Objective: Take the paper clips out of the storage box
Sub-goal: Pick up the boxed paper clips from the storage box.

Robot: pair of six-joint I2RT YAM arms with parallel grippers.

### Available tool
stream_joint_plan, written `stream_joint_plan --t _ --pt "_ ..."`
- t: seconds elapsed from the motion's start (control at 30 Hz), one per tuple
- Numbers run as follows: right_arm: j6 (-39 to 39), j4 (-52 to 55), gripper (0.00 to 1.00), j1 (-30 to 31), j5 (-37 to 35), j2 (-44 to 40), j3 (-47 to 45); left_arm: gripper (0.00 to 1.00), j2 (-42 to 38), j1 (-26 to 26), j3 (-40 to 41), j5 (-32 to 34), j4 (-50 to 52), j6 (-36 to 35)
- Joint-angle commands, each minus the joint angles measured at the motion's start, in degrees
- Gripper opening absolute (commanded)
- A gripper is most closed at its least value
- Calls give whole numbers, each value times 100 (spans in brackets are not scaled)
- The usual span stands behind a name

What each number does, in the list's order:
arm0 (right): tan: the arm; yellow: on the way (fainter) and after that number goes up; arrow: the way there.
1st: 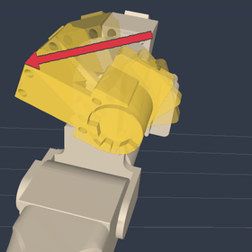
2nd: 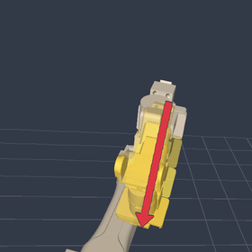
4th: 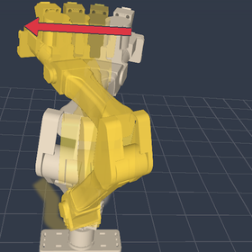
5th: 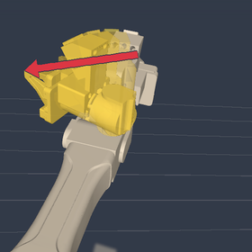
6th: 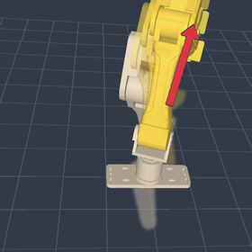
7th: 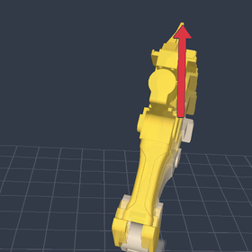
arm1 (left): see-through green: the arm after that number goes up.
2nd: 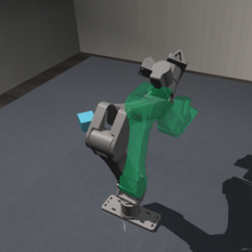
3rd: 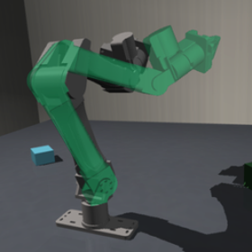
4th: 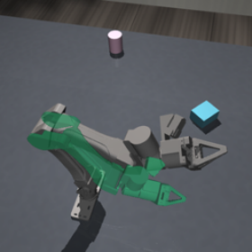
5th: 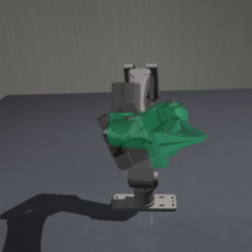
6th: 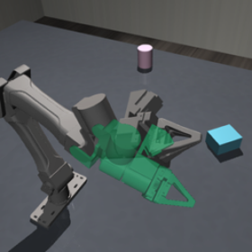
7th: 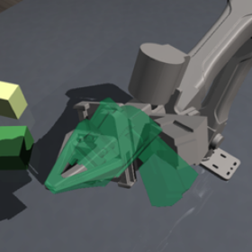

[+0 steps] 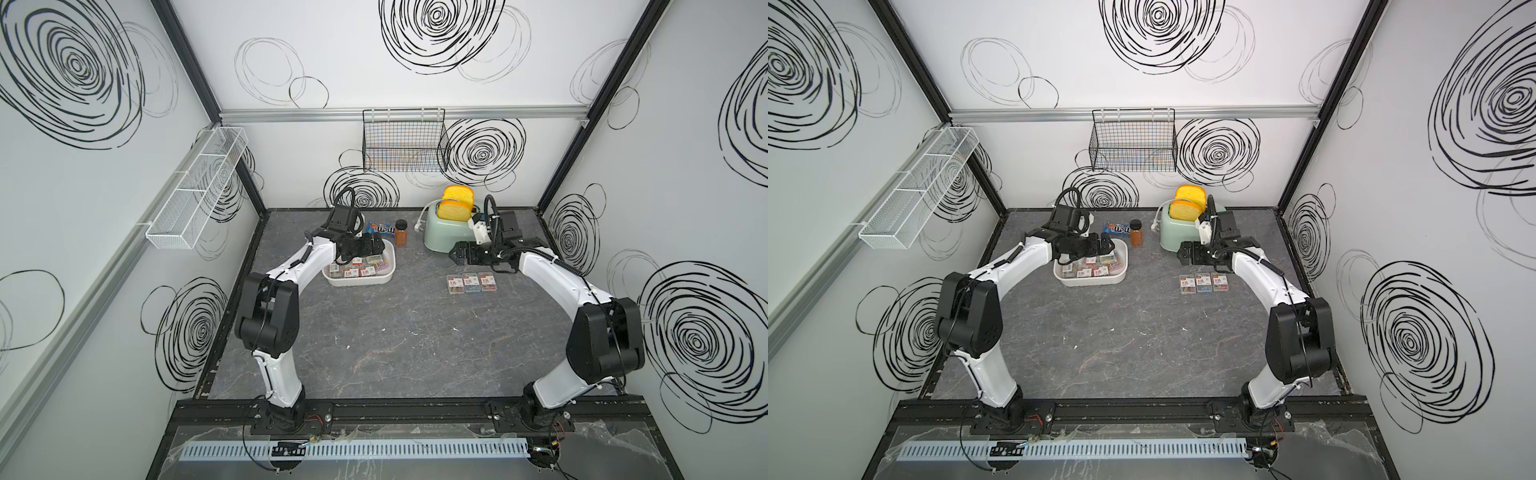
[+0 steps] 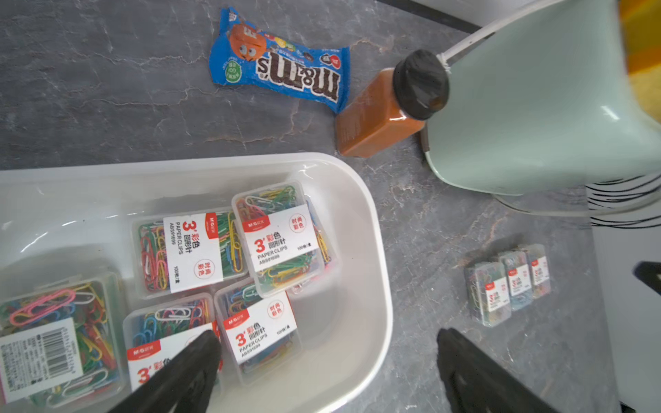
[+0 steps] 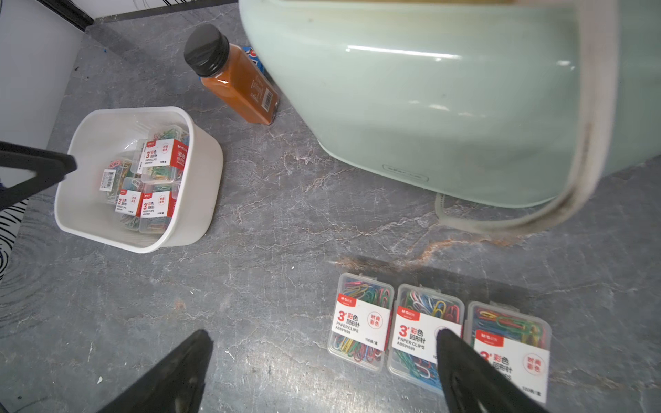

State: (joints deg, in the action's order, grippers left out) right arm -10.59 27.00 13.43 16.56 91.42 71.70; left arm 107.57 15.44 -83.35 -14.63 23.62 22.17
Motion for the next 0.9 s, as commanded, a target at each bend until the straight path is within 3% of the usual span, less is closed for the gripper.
stream_joint_plan --t 0.0,0.5,0.87 --pt "116 224 99 24 -26 -179 205 97 282 108 -318 454 -49 -161" --pt "263 402 99 63 -44 -152 481 86 1295 451 -1027 1370 -191 -190" --pt "300 372 99 54 36 -97 429 84 1517 445 -1154 1944 -39 -13"
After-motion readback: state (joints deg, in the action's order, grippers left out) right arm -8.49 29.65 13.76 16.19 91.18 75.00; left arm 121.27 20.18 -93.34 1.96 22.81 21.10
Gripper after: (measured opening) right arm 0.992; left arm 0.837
